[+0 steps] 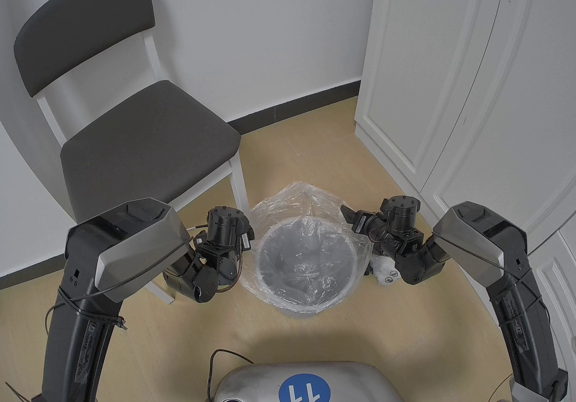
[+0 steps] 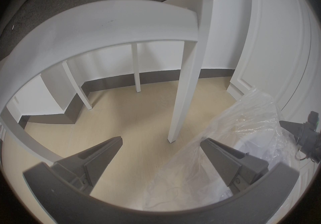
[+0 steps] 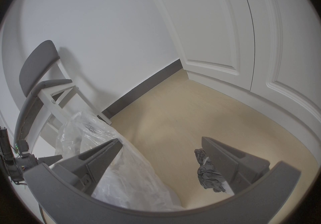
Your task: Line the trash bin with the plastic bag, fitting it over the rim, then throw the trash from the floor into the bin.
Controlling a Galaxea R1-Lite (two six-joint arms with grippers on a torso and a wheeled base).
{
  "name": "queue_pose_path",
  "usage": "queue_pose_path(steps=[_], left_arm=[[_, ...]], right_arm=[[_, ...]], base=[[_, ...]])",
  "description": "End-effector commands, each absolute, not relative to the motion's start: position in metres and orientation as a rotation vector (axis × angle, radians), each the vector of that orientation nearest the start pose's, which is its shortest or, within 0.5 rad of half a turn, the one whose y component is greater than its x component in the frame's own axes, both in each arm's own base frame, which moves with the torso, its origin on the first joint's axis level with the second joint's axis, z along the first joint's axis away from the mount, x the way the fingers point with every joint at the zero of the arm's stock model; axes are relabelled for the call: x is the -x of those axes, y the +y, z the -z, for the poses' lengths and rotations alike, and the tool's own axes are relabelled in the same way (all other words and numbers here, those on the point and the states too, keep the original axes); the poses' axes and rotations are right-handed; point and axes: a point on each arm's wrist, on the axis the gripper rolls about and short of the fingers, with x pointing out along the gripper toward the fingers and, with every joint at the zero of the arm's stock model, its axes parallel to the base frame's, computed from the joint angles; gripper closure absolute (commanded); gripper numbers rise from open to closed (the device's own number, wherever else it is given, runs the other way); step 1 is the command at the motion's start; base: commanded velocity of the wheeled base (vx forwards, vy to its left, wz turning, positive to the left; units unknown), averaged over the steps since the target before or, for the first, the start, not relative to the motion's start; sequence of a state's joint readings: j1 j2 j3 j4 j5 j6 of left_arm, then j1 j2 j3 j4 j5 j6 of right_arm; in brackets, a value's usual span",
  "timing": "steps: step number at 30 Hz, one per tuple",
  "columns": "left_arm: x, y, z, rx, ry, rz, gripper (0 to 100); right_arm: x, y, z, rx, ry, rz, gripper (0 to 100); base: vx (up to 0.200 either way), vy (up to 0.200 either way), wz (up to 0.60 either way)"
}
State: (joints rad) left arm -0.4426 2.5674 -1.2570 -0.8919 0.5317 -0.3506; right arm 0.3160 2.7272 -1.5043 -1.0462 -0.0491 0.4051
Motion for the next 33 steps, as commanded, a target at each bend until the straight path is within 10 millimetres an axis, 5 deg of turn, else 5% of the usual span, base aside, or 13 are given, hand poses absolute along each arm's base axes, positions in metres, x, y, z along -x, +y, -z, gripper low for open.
queue_pose_path(steps=[1, 33], left_arm=[[-0.426, -0.183, 0.033, 0.151, 0.351, -0.163, 0], [-0.432, -0.178, 0.065, 0.083, 0.461, -0.194, 0]], right_arm=[[-0.484, 0.158, 0.049, -0.381, 0.236, -0.224, 0], [-0.487, 0.153, 0.08, -0.338, 0.301, -0.194, 0]], base=[[0.0, 0.0, 0.0], [0.0, 0.0, 0.0]])
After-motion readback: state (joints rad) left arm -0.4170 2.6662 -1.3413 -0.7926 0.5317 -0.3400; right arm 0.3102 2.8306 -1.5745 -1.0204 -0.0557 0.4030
